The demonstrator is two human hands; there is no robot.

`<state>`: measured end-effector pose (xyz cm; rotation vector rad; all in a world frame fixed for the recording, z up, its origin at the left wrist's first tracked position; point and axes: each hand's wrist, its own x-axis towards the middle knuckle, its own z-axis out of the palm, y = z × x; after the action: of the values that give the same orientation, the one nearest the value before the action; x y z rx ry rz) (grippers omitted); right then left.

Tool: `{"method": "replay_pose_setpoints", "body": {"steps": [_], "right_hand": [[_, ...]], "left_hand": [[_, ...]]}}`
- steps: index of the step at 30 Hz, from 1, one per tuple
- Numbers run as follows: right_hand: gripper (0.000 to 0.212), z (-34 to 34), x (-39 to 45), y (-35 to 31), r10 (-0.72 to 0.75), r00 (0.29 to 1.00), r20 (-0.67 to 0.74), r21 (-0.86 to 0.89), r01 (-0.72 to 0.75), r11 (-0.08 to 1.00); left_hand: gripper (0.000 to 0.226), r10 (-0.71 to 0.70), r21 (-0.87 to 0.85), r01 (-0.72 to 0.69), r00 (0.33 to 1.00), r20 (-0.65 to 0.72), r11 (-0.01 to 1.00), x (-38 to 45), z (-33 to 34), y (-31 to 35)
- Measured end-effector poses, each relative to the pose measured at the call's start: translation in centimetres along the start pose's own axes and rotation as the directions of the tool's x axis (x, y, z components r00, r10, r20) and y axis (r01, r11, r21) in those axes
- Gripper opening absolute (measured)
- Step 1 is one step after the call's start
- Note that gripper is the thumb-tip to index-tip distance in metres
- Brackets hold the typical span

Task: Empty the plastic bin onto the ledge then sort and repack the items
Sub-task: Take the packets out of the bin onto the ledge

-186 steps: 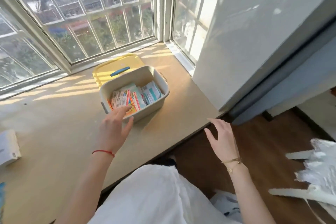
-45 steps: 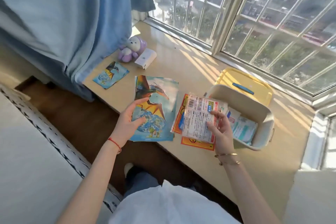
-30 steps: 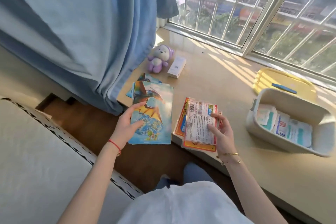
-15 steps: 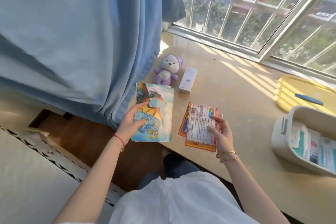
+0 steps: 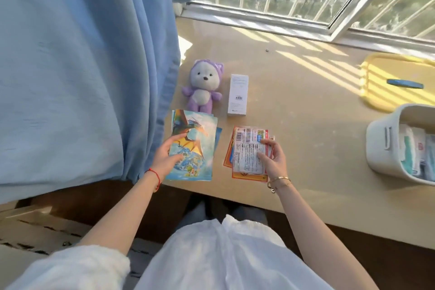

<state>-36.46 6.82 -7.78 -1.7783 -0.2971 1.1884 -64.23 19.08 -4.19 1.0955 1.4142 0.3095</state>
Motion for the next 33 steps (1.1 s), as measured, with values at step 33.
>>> {"method": "replay_pose_setpoints", "body": {"steps": [33], "right_hand": [[0.042, 6.3, 5.2, 13.8, -0.281, 0.938, -0.204, -0.74, 0.041, 0.672]], "left_hand": [[0.052, 0.218, 0.556, -0.154, 0.975, -0.049, 0.817, 11.0, 1.3, -11.7]]}}
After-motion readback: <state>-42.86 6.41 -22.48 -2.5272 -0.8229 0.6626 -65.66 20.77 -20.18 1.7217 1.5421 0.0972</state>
